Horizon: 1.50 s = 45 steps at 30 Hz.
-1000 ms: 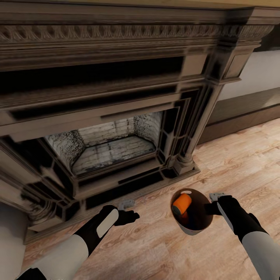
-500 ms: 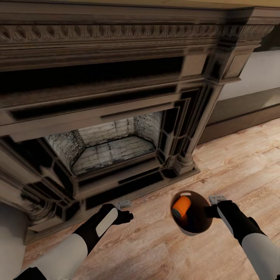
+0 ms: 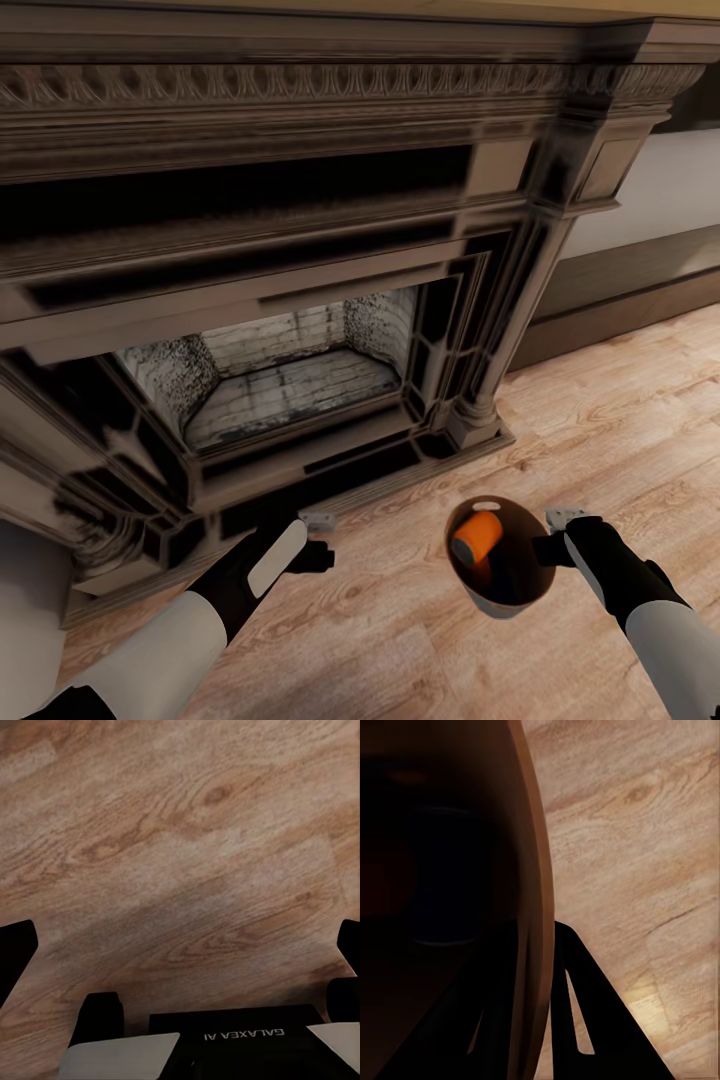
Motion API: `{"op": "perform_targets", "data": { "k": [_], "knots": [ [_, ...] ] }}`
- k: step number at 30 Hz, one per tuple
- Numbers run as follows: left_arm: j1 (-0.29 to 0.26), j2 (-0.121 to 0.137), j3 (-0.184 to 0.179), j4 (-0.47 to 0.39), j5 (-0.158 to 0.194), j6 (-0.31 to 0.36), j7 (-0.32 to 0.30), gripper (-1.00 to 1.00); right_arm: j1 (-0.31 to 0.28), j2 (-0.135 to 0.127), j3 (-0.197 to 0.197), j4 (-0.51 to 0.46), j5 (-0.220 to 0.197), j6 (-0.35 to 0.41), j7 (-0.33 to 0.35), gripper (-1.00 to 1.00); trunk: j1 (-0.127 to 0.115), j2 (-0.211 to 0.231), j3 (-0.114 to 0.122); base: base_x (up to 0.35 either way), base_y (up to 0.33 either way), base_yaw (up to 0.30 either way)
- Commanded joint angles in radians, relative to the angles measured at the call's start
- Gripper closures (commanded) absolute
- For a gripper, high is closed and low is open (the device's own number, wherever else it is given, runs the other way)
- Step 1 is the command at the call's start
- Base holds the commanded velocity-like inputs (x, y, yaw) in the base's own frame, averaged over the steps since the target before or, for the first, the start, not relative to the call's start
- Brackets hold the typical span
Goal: Put the three can of soda from the living room inside the tash can in the kitchen.
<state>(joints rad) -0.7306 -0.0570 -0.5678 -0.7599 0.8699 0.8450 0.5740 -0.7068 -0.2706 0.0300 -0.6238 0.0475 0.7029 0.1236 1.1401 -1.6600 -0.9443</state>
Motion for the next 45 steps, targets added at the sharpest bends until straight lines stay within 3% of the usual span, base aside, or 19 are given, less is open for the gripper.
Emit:
{"op": "perform_targets", "data": {
  "k": [1, 23, 45],
  "knots": [
    [0.0, 0.0, 0.0, 0.0, 0.0, 0.001, 0.003, -1.0, 0.0, 0.001, 0.0, 0.0, -0.012, 0.002, 0.006, 1.0, 0.0, 0.0, 0.0, 0.0, 0.0, 0.0],
    [0.0, -0.001, 0.0, -0.01, 0.0, 0.007, 0.016, -1.0, 0.001, 0.008, -0.001, -0.009, -0.008, 0.012, 0.017, 1.0, 0.0, 0.0, 0.0, 0.0, 0.0, -0.006],
    [0.0, 0.002, -0.001, -0.138, 0.007, 0.016, 0.009, -1.0, 0.001, 0.0, -0.001, -0.011, -0.008, 0.012, 0.018, 1.0, 0.0, 0.0, 0.0, 0.0, 0.0, -0.008]
  ]
}}
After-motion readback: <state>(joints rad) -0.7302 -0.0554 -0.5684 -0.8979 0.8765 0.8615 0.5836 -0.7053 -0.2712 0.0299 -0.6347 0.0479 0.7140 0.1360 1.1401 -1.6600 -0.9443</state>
